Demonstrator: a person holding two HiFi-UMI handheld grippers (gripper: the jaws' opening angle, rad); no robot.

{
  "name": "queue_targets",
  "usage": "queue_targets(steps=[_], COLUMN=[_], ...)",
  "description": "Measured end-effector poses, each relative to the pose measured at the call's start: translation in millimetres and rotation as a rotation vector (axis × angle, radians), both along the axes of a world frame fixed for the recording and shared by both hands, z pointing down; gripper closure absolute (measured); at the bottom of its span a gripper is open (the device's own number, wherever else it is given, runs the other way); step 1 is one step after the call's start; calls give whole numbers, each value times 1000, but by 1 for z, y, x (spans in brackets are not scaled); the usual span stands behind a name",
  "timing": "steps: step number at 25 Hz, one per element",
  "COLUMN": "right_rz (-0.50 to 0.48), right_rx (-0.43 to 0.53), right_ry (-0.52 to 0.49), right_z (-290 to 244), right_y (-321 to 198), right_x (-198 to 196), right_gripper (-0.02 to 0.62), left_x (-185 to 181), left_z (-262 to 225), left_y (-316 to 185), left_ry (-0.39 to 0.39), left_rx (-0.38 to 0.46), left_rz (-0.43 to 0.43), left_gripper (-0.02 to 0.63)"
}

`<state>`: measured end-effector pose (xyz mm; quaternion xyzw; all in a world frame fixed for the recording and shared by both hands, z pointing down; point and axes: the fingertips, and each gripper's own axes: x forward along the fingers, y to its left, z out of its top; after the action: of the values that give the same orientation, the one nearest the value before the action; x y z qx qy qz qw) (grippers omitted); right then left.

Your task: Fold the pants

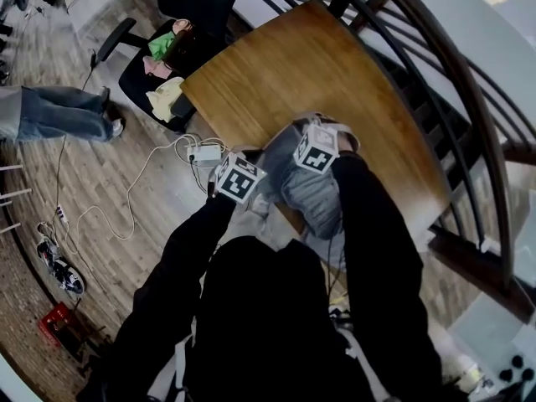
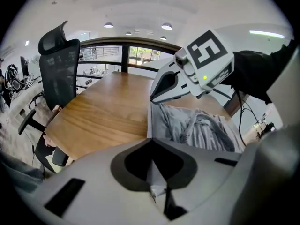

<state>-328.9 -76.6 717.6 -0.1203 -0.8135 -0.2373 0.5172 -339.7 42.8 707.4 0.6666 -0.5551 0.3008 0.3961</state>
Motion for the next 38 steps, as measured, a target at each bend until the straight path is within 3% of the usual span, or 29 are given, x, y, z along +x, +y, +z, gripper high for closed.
queue_targets(steps=[15,21,29,38], right_rz=[85,122,136,159], right_rx=[70,58,51,54], right_ry=[-42,-72,-113,-150], right_z=[-94,-126,-153,-162], right_y=[27,30,41,46], right_x=[90,134,214,305], right_gripper=[590,589,589,589], left_x=[113,166,247,338], left_z=[-112,-144,-173,-179], left_y=[32,38,45,51], left_ry=[91,139,167,140], left_rx=[138,171,193,200], left_rz=[158,219,242,232], left_gripper=[598,598,598,598])
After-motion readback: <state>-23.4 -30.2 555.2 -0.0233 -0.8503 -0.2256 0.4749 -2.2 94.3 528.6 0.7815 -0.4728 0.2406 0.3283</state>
